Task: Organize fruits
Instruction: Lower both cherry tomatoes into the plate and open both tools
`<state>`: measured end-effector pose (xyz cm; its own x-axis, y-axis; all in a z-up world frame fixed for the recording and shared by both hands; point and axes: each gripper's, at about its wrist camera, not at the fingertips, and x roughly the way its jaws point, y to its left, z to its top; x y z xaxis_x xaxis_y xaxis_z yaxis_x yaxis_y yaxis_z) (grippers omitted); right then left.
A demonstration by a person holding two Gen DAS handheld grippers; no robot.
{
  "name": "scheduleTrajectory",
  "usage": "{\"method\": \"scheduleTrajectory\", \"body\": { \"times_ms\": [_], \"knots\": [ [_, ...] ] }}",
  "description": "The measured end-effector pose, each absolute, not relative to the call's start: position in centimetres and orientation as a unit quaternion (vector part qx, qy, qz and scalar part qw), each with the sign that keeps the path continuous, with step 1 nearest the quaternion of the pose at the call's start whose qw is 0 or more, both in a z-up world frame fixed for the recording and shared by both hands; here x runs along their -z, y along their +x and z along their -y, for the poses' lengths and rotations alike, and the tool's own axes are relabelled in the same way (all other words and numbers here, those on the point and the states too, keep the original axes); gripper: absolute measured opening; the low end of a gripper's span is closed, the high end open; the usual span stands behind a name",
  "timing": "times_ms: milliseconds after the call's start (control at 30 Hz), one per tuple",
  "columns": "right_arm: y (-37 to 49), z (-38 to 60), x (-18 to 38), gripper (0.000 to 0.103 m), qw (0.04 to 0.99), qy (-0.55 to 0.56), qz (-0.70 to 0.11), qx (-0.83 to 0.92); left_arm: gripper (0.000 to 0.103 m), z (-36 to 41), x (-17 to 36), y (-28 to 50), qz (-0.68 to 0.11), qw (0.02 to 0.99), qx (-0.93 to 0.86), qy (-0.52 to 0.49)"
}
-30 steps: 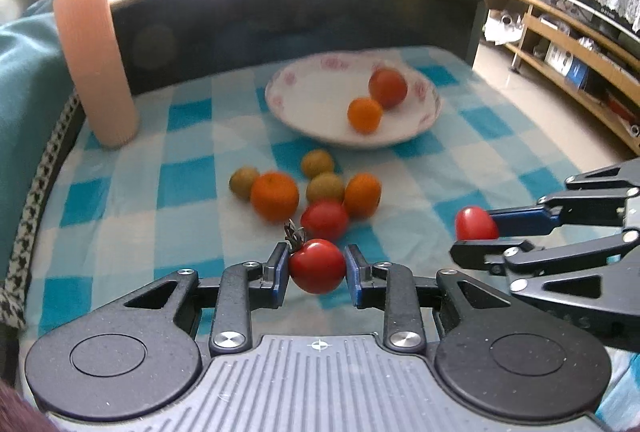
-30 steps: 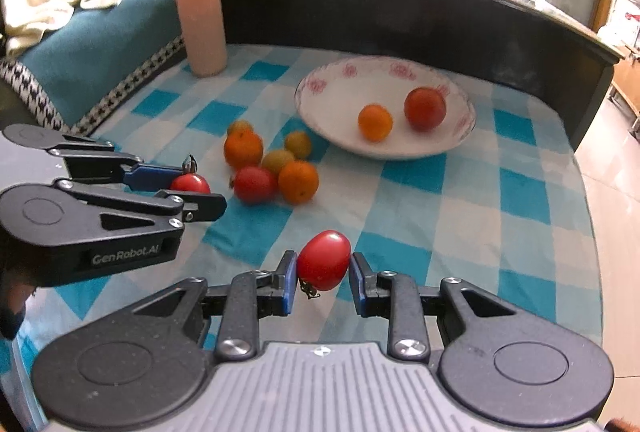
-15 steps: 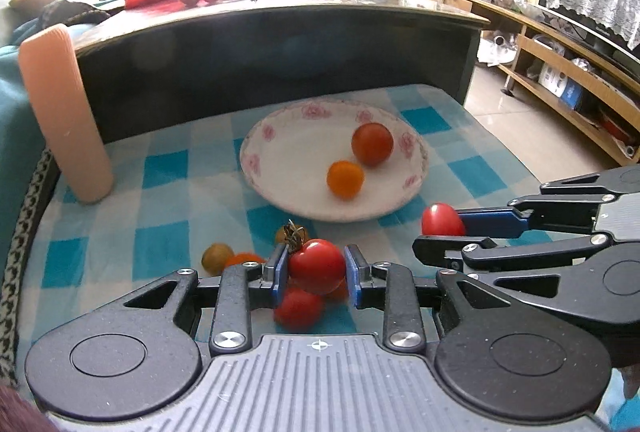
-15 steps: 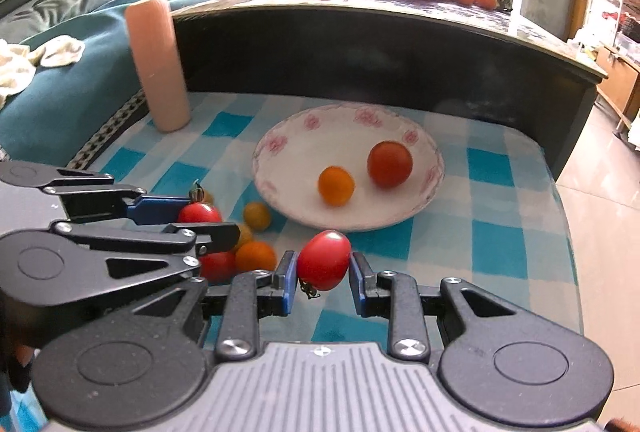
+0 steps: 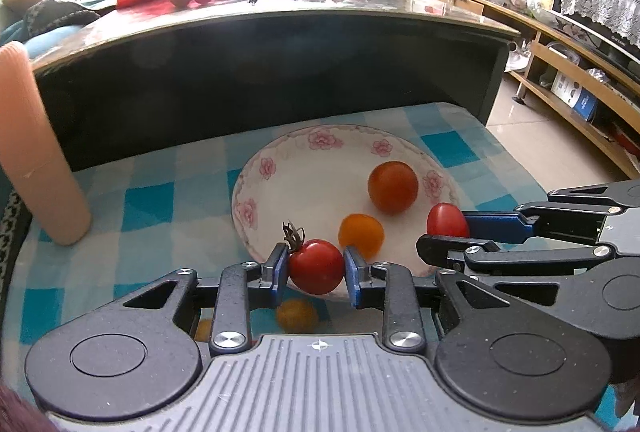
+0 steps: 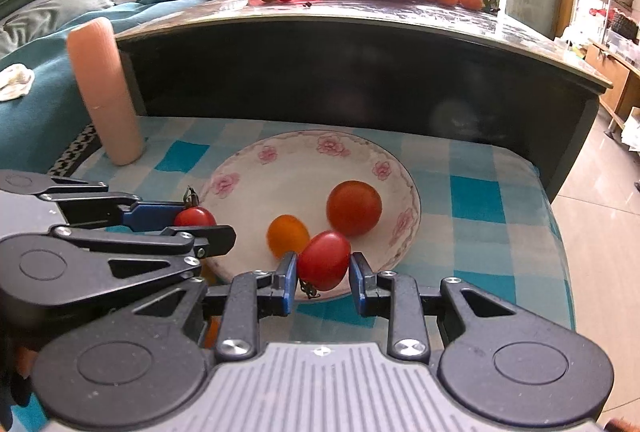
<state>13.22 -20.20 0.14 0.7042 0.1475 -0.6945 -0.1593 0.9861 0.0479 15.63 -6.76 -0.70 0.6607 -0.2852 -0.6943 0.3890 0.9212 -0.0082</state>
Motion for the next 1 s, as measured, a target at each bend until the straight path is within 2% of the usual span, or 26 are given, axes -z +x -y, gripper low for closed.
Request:
{"method": "scheduleTrajectory", "body": {
  "times_ms": [533,1000],
  "knots": [
    [15.6,20.7,1.0,0.044,0.923,-0.004,-0.373,-0.091,0.038,6.8,1.7,18.0,-0.38,0.907,0.174,0.057],
    [15.7,21.0,0.8,0.045,0.928,-0.005,-0.361,-0.091,0.052,6.5,1.4,18.0,-0.376,0.911,0.161,0.052]
  ]
}}
